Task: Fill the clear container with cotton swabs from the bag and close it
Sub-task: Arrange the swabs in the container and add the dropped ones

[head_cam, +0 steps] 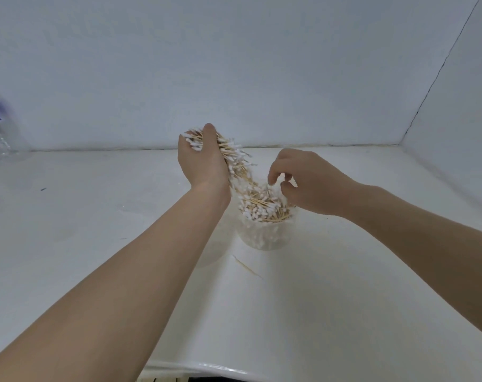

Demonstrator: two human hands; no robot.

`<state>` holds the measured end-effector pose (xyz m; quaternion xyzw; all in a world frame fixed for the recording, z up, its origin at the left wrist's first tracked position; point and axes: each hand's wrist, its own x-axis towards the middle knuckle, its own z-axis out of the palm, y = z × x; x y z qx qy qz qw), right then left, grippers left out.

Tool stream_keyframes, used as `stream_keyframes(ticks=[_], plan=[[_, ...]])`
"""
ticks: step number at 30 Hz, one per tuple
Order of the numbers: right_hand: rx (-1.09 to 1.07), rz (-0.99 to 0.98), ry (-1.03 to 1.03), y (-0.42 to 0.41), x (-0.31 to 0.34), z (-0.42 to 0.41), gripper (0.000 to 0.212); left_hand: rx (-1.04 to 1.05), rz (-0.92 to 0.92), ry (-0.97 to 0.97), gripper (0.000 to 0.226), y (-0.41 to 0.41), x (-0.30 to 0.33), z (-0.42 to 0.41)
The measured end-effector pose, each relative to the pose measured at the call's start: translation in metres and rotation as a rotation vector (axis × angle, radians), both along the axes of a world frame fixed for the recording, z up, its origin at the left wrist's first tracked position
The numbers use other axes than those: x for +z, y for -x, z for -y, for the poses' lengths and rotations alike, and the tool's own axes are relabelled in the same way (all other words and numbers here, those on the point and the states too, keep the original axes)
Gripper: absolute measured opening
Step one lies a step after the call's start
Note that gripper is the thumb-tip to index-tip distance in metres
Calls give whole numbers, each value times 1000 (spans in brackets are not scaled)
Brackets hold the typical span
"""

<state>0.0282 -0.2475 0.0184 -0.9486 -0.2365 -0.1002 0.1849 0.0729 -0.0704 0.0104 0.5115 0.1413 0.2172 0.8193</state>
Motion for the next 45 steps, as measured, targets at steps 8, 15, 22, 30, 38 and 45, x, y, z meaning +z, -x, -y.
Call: stream_keyframes(ticks=[8, 15, 22, 30, 38, 45], plan=[[22, -263, 172, 10, -3, -13, 39, 14, 0, -14, 19, 2, 3, 1], [-17, -311, 80, 6, -5, -18, 33, 15, 10, -18, 19, 0, 3, -2], [-80, -267, -60, 6, -6, -34, 21, 25, 6, -17, 18, 0, 4, -2], [-117, -265, -17, 7, -3, -41, 12, 1, 20, -18, 17, 3, 1, 0], [-216, -393, -191, 4, 12, -8, 12, 3, 1, -5, 20, 0, 2, -1], [-201, -295, -178, 9, 0, -4, 13, -21, 3, -8, 18, 4, 3, 7]])
